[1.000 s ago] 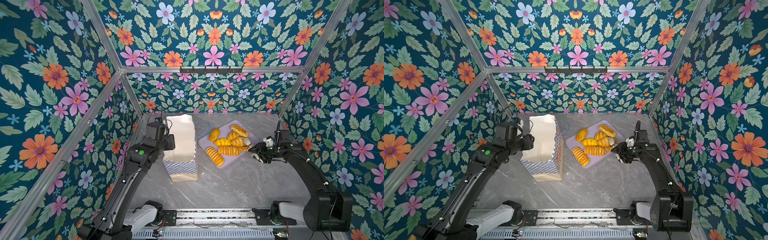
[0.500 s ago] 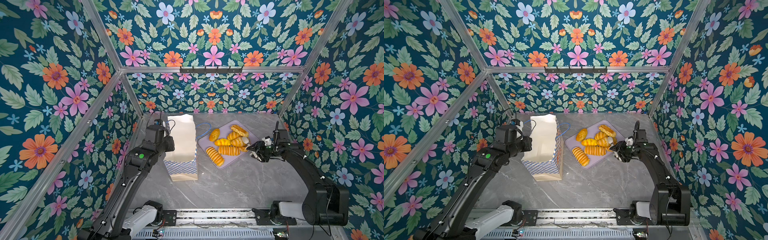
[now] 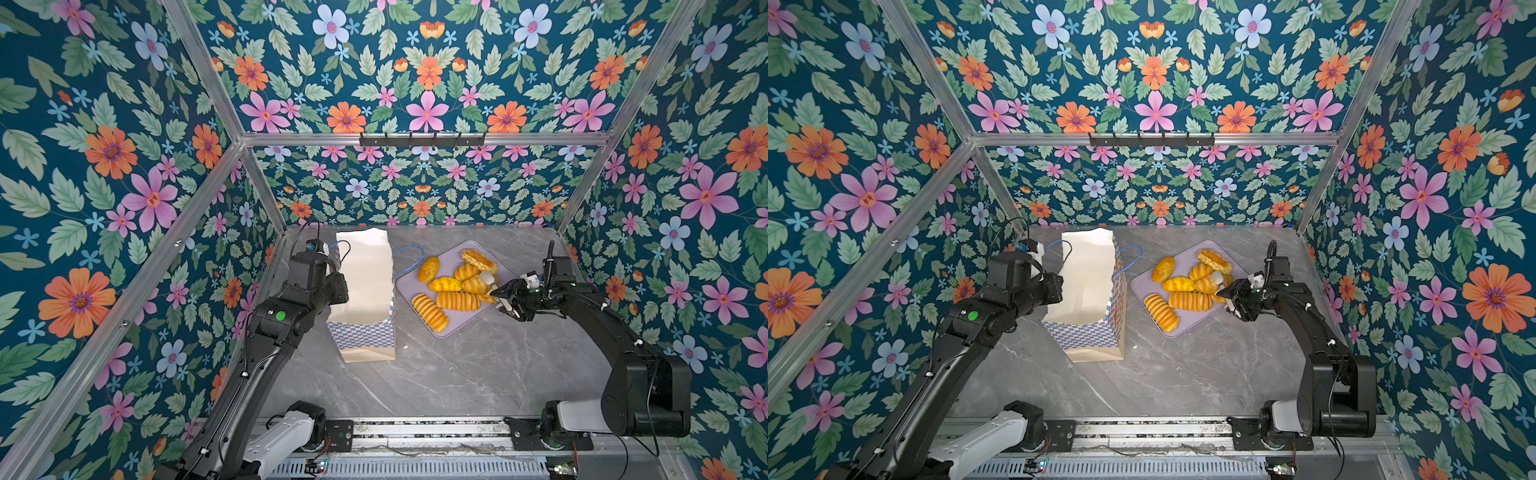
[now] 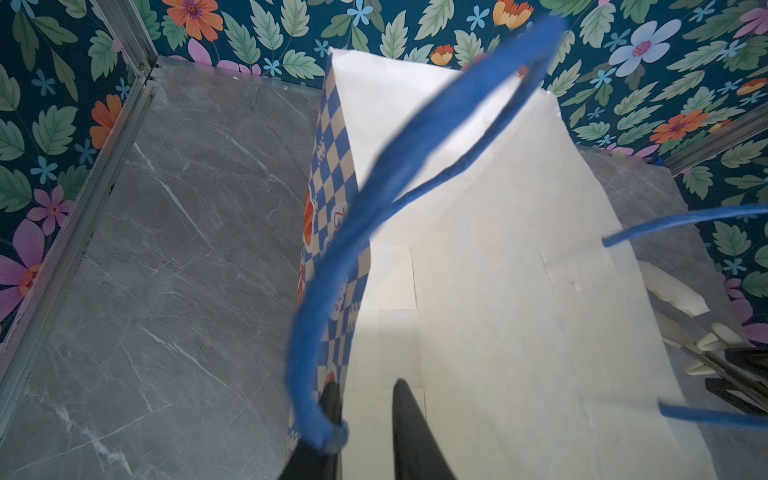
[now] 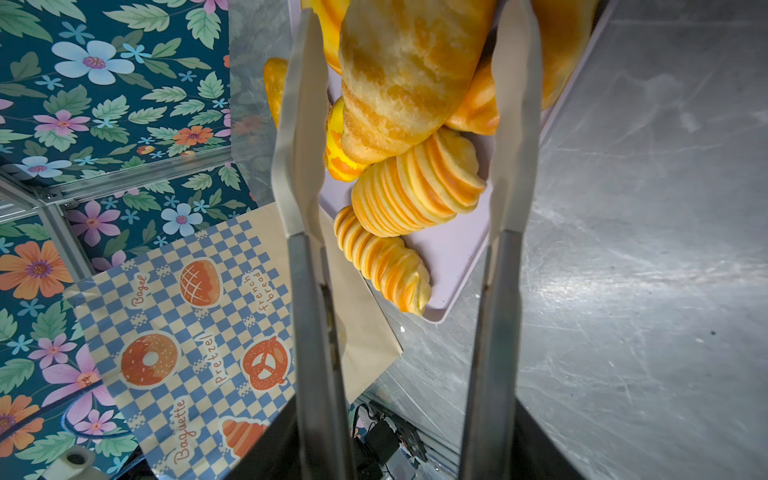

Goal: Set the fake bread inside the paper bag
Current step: 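Lower the tongs onto the croissant and squeeze them shut with the right gripper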

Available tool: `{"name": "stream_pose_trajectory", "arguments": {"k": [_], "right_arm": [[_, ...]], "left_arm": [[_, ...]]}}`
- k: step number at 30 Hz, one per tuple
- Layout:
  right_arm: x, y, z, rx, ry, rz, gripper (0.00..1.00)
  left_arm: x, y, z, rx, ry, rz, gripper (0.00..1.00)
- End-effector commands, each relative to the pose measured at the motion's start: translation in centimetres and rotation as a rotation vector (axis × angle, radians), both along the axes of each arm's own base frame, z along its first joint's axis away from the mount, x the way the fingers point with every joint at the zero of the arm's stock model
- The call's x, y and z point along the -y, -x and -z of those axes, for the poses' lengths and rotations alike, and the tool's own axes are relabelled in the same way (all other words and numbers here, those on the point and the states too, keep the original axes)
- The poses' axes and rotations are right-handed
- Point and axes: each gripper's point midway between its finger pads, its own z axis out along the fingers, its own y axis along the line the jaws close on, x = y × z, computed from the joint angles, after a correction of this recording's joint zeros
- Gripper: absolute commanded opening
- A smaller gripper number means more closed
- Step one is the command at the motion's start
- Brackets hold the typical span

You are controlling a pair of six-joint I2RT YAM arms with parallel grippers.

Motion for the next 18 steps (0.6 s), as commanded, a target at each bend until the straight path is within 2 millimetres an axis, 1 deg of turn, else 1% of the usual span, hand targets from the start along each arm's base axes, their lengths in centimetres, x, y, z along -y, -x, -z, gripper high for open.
{"name": "stream_pose_trajectory", "arguments": {"k": [1, 8, 13, 15, 18], "right_arm": [[-0.3, -1.0, -0.7, 0.04, -0.023, -0.007, 0.59], [-0.4, -2.1, 0.2, 0.019, -0.032, -0.01, 0.59], [-0.5, -2.7, 0.7, 0.011, -0.038, -0.012, 0.55], [-0.4, -2.7, 0.9, 0.01, -0.033, -0.011, 0.52], [-0.3, -2.6, 0.9, 0.014, -0.026, -0.008, 0.46]], "left_arm": [[0.1, -0.2, -0.5, 0.022, 0.017, 0.002, 0.25], [0.1, 0.0, -0.6, 0.027, 0.026, -0.003, 0.26], [0.0, 0.1, -0.6, 0.025, 0.027, -0.007, 0.3], [0.0, 0.1, -0.7, 0.027, 0.03, -0.007, 0.33], [-0.1, 0.3, -0.8, 0.031, 0.031, -0.013, 0.43]]}}
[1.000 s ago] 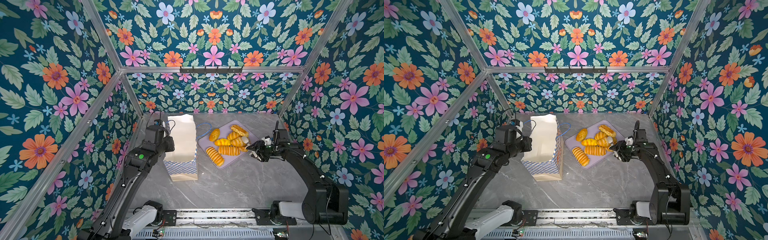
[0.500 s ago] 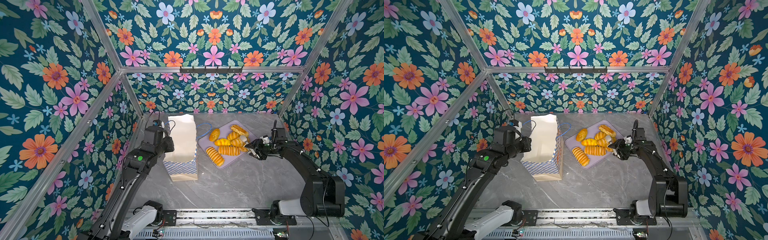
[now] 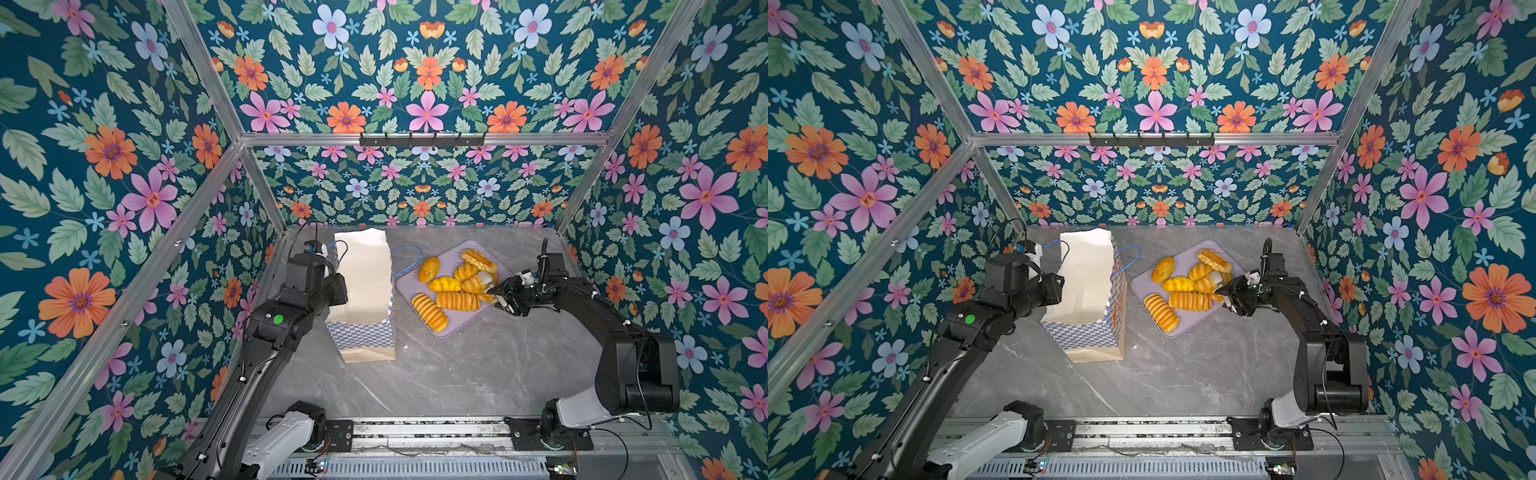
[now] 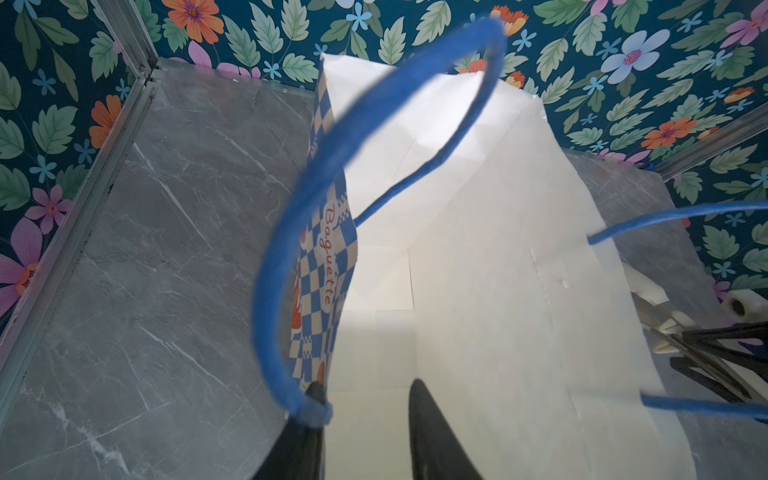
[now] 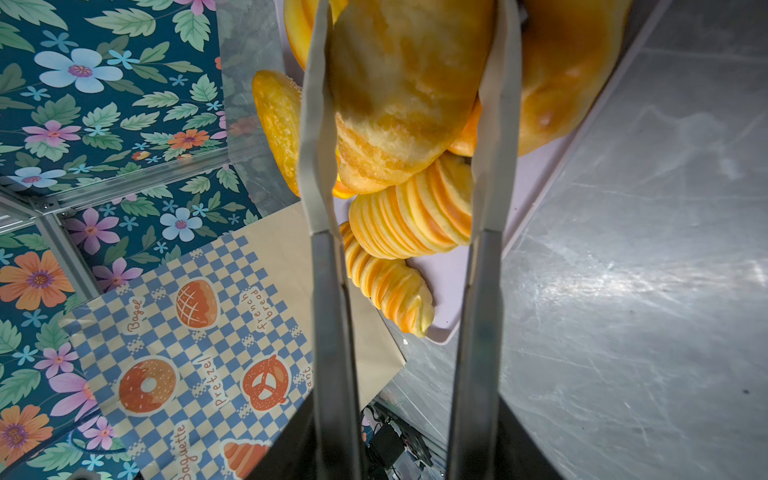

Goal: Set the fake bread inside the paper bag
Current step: 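Lower the tongs onto the croissant and squeeze them shut with the right gripper, then lift the croissant with the tongs and carry it over the paper bag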

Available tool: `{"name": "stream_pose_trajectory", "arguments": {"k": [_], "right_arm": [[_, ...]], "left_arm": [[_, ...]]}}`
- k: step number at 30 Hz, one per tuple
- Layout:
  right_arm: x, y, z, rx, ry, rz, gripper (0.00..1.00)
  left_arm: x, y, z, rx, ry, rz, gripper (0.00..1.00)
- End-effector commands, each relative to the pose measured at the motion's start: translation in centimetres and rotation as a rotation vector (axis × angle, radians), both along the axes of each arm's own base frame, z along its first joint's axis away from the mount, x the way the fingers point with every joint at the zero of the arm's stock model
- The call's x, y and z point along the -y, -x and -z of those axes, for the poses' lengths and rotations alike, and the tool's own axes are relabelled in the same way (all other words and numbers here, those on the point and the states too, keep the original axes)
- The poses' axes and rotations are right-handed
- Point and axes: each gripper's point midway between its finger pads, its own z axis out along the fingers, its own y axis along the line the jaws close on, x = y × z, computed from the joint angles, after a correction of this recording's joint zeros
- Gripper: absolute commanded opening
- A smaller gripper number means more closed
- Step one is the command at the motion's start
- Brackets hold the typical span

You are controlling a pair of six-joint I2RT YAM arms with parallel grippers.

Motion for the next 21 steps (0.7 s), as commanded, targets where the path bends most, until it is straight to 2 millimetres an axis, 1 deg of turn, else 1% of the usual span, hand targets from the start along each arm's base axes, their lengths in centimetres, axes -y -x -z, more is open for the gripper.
{"name": "stream_pose_trajectory", "arguments": {"k": [1, 5, 7, 9, 12, 15, 18, 21], "right_arm": [[-0.1, -0.4, -0.8, 0.044, -0.001, 0.001, 0.45], [0.3, 0.4, -1.5, 0.063, 0.023, 0.012, 0.42], [0.4, 1.0, -2.0, 0.075, 0.038, 0.012, 0.41], [0.6, 1.6, -2.7, 0.095, 0.055, 0.013, 0.4], [0.9, 2.5, -4.0, 0.125, 0.088, 0.011, 0.38], [1.3, 3.2, -5.8, 0.174, 0.132, 0.007, 0.38], [1.4, 3.6, -8.3, 0.245, 0.18, -0.002, 0.38], [0.9, 4.0, -11.3, 0.322, 0.222, -0.029, 0.38]], "left_arm": [[-0.1, -0.1, -0.7, 0.024, 0.017, -0.012, 0.47], [-0.4, 0.1, -1.0, 0.032, 0.016, -0.023, 0.67], [-0.5, 0.2, -1.0, 0.03, 0.011, -0.028, 0.73], [-0.7, 0.3, -1.0, 0.029, 0.006, -0.034, 0.76], [-0.9, 0.3, -1.0, 0.025, -0.003, -0.044, 0.76], [-1.1, 0.3, -0.9, 0.019, -0.01, -0.052, 0.7], [-1.1, 0.3, -0.9, 0.017, -0.01, -0.053, 0.62], [-1.1, 0.2, -0.5, 0.007, -0.016, -0.056, 0.58]]}}
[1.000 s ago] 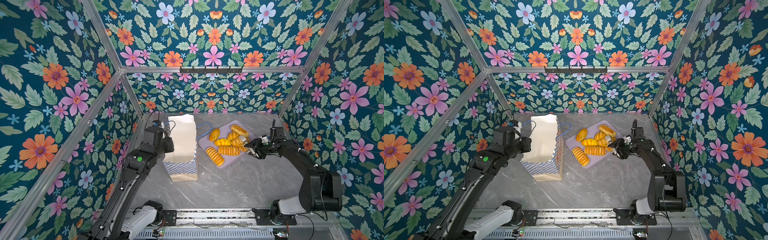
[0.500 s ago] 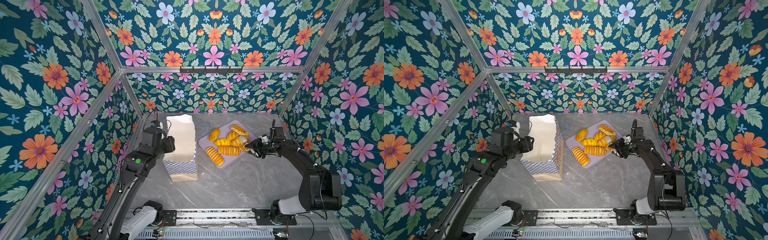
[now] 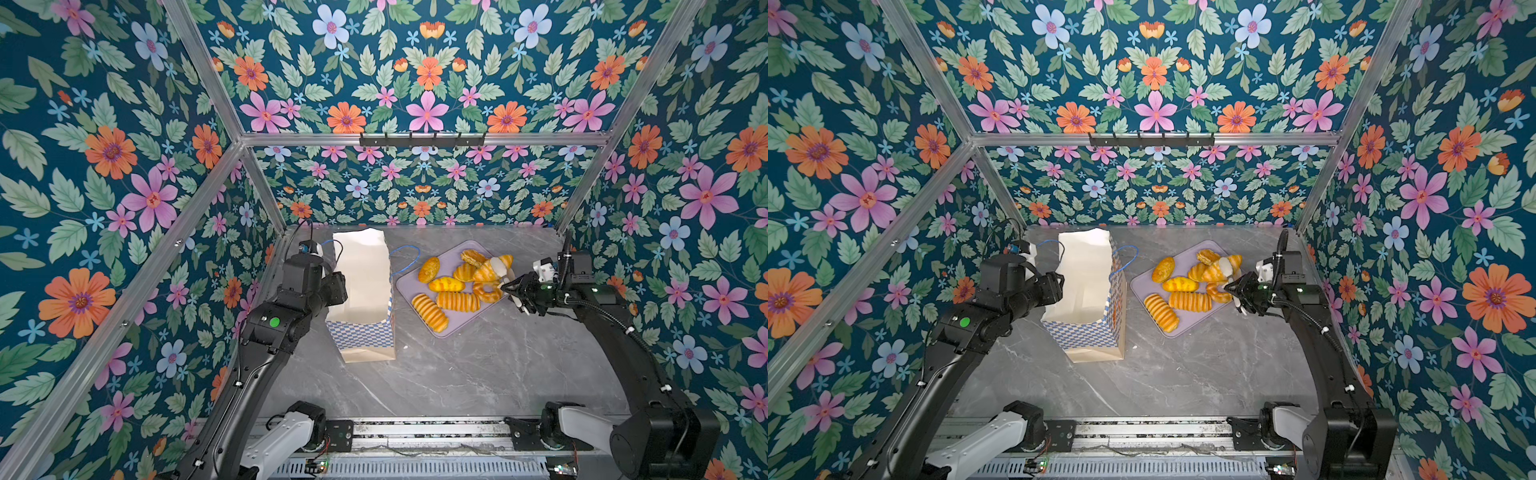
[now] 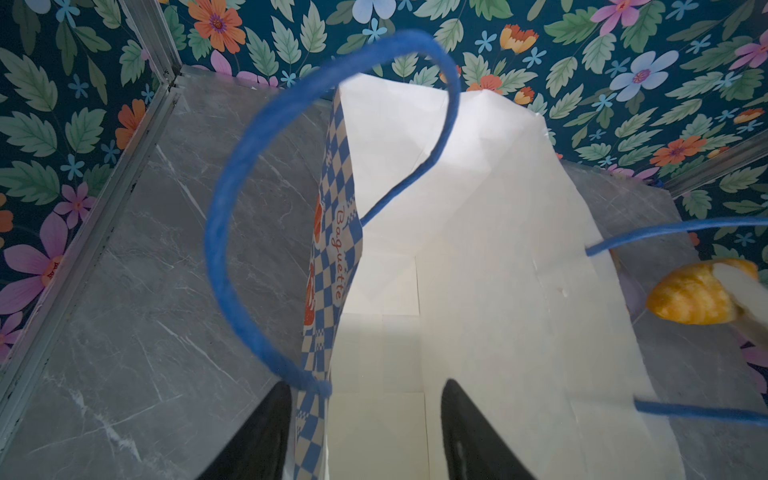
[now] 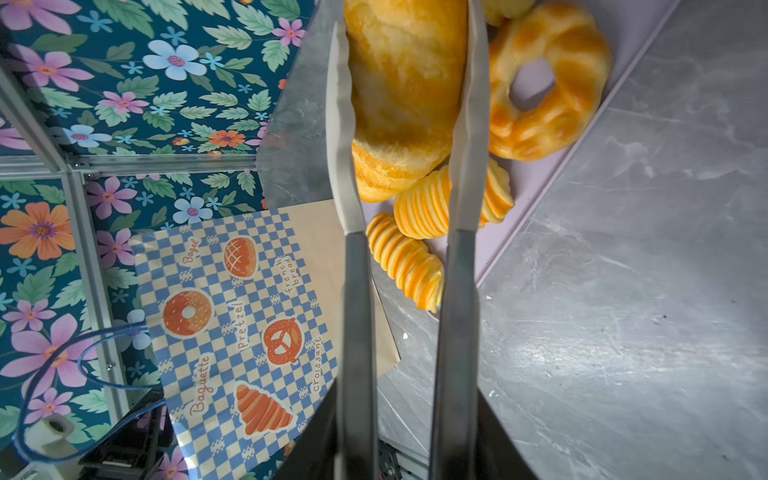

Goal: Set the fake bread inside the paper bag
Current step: 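Lift the croissant with the tongs and carry it over the paper bag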

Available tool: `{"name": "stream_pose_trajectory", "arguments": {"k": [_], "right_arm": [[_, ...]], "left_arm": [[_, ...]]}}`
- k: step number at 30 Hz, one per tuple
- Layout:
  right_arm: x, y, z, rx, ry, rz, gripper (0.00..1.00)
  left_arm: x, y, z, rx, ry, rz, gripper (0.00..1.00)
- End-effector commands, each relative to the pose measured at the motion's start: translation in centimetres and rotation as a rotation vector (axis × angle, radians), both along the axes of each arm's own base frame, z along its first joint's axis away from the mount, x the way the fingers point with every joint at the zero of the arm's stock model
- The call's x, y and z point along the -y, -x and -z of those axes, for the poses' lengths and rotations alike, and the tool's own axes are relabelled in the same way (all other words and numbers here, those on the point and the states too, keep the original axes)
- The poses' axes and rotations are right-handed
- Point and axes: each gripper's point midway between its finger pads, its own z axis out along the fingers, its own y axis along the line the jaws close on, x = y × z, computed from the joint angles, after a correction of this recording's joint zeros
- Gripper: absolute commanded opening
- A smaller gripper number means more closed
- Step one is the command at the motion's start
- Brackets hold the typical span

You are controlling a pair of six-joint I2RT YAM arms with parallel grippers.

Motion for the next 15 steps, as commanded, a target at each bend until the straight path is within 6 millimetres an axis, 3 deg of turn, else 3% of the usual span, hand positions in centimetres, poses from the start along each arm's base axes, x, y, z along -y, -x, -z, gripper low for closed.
{"name": "stream_pose_trajectory", "arguments": {"k": [1, 4, 10, 15], "right_arm": [[-0.3, 0.4, -2.3, 0.072, 0.078, -0.034, 0.38], [-1.8, 0.7, -5.2, 0.144, 0.116, -0.085, 0.36], [-5.0, 1.2, -11.3, 0.307, 0.12, -0.178, 0.35], [-9.0, 2.0, -16.5, 0.465, 0.125, -0.288, 0.35]], "left_arm": [[-0.3, -0.1, 0.3, -0.01, -0.016, -0.016, 0.57], [-0.4, -0.1, 1.0, -0.028, -0.028, -0.019, 0.57], [-0.8, 0.3, 0.1, -0.014, -0.028, -0.034, 0.8], [-1.5, 0.6, -0.4, -0.029, -0.059, -0.054, 0.84]]}}
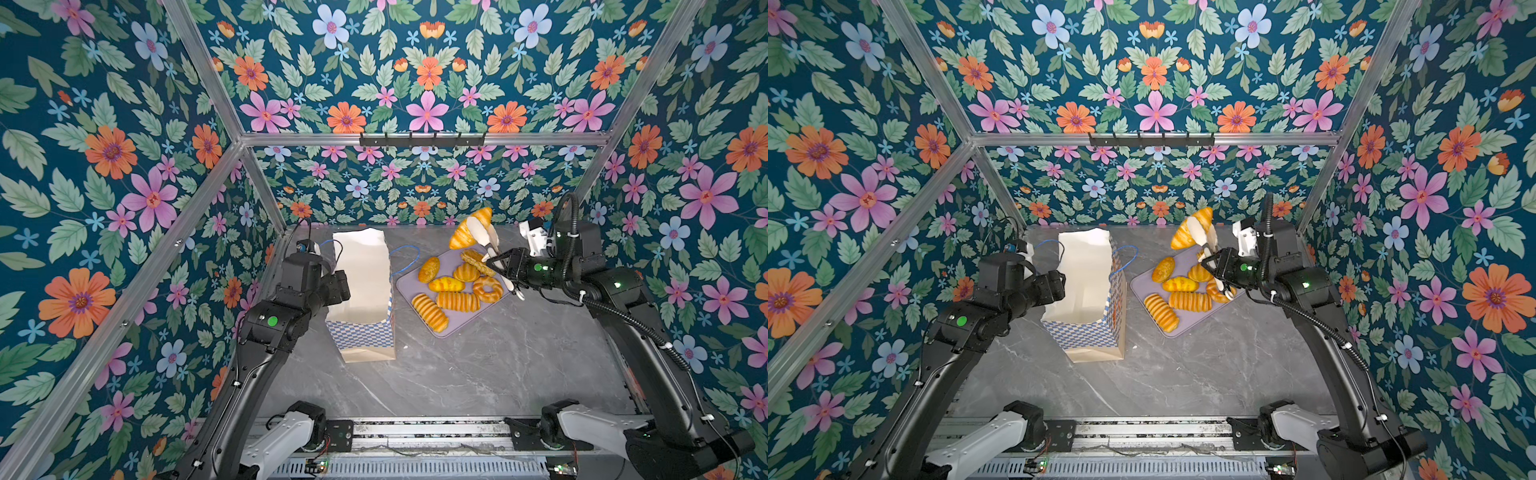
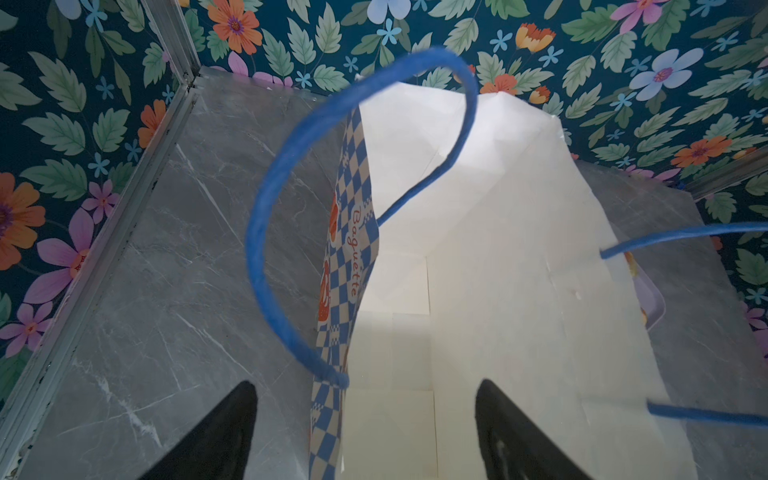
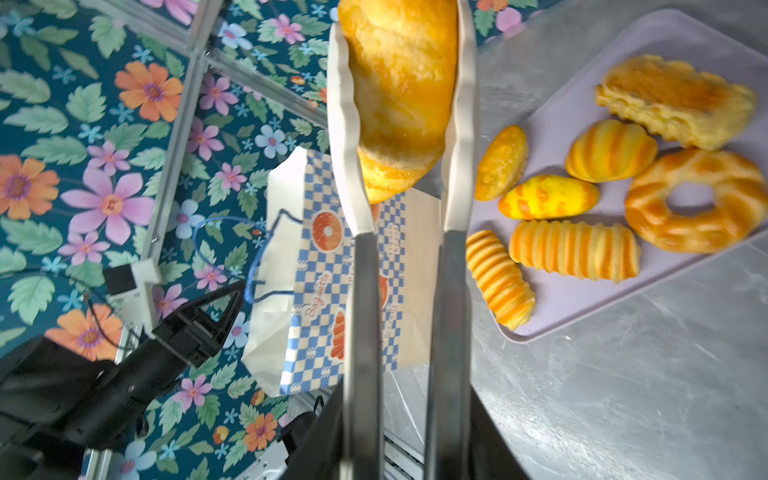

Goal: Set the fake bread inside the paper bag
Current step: 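Lift the croissant with the tongs and carry it over the paper bag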

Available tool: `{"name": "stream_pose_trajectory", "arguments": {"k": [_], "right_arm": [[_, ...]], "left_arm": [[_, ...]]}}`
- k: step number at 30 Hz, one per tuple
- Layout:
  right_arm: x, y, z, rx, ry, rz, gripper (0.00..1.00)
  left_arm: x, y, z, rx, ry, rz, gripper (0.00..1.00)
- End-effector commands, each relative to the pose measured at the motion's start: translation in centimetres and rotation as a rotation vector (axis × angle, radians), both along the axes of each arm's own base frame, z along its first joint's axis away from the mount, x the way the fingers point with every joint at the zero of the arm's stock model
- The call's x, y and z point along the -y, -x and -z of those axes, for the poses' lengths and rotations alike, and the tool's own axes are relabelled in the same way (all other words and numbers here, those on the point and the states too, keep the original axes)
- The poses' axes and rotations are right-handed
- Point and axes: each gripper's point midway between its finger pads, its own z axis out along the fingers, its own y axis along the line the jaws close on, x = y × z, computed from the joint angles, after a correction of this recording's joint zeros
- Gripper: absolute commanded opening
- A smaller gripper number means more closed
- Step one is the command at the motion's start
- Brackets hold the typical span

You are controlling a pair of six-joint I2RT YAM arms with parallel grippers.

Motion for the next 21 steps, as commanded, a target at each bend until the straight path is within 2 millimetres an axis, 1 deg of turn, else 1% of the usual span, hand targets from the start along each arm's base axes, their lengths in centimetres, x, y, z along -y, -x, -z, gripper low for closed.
{"name": "stream_pose_trajectory", "arguments": {"k": [1, 4, 6, 9, 13, 16, 19, 21], "right_arm": [[-2.1, 0.0, -3.1, 0.131, 0.022, -0.057, 0.35], [-4.8, 0.7, -5.3, 0.215, 0.054, -0.127, 0.35], [-6.6, 1.0, -6.1, 0.259, 0.086, -0.169, 0.35], [-9.1, 1.3, -6.8, 0.308, 0.131, -0.225, 0.35], [-12.3, 1.4, -6.8, 0.333, 0.182, -0.292, 0.34], [-14.3, 1.7, -6.4, 0.347, 0.23, -0.333, 0.34], [-15.7, 1.5, -5.5, 0.326, 0.268, -0.358, 0.33], [-16.3, 1.6, -4.9, 0.315, 0.298, -0.371, 0.33]], "left_arm": [[-0.9, 0.5, 0.6, -0.041, -0.044, -0.027, 0.84], [-0.9, 0.8, 1.5, -0.076, -0.057, -0.023, 0.79], [-0.9, 1.0, 2.3, -0.096, -0.062, -0.02, 0.77], [-0.7, 1.1, 3.3, -0.117, -0.051, -0.009, 0.68], [-0.4, 1.1, 3.6, -0.118, -0.036, -0.006, 0.58], [-0.2, 1.1, 3.8, -0.119, -0.026, 0.0, 0.53], [-0.1, 1.2, 4.1, -0.122, -0.016, 0.005, 0.45], [0.0, 1.2, 4.1, -0.117, -0.011, 0.004, 0.4]]}}
